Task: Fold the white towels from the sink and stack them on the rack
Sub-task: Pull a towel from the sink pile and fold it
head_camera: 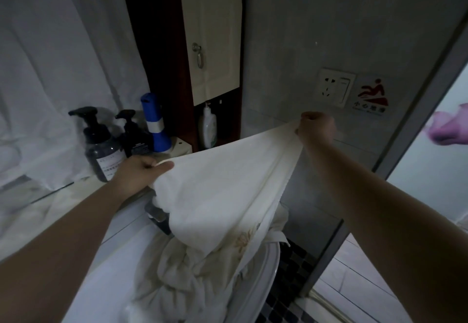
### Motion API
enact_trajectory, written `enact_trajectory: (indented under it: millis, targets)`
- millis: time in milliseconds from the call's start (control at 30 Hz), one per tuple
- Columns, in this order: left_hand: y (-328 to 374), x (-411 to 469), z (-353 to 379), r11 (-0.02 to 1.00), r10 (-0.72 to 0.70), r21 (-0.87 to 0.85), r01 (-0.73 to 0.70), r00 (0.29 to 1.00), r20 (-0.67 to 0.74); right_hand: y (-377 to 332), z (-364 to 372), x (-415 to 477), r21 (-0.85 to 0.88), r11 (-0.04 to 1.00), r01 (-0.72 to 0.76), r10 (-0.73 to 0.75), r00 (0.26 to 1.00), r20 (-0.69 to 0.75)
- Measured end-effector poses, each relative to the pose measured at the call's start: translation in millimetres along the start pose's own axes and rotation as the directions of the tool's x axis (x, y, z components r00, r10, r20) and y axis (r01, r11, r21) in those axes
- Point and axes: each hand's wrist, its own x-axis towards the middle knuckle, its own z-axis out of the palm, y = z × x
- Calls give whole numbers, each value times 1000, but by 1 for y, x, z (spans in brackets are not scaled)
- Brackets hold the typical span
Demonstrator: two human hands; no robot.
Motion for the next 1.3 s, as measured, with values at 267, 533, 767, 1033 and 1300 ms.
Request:
enact_trajectory:
  millis: [267,533,767,1033,1300]
  targets:
    - [34,-2,3,970,72,-237,-46,992,102,-5,-8,-11,-106,994,-19,21,1000,11]
    - [104,6,39,965,235,-132,-228,972,32,-42,14,-81,63,985,158,-158,716,679]
    - [134,1,57,925,369,-164,-342,914,172,-41,27,-111,3,1000,5,-4,277,961]
    - [126,-4,53,924,380,-160,-346,873,305,-38,30,-105,-61,980,187,-36,476,879]
    - [85,2,50,942,334,-101,-319,900,279,-39,30,-83,51,994,101,-106,664,740]
